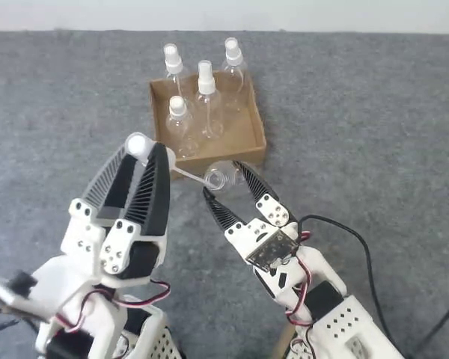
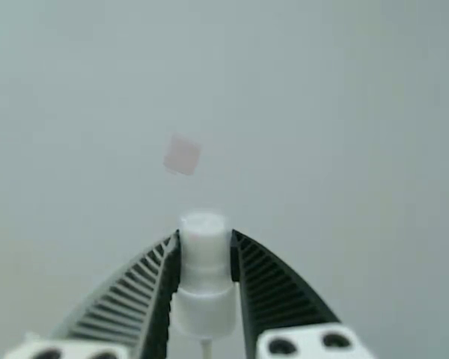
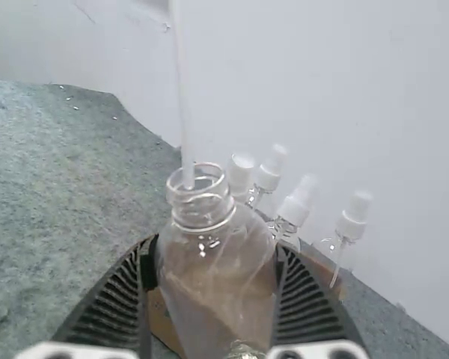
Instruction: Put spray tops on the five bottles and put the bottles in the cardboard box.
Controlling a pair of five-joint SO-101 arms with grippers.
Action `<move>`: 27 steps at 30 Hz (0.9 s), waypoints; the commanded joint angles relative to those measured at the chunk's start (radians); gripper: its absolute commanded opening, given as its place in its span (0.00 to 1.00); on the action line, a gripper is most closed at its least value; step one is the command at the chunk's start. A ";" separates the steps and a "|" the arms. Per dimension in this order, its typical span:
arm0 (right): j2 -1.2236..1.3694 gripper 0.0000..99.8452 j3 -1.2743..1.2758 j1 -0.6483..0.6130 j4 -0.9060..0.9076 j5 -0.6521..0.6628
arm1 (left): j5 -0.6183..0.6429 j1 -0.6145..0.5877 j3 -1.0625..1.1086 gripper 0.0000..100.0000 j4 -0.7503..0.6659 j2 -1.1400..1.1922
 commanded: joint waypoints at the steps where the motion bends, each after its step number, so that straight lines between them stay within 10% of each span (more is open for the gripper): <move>1: -0.021 0.01 0.023 0.016 -0.022 -0.005 | 0.003 0.003 0.001 0.01 0.003 -0.014; 27: -0.019 0.01 0.023 0.016 -0.022 -0.005 | -0.141 0.055 0.182 0.01 -0.170 -0.015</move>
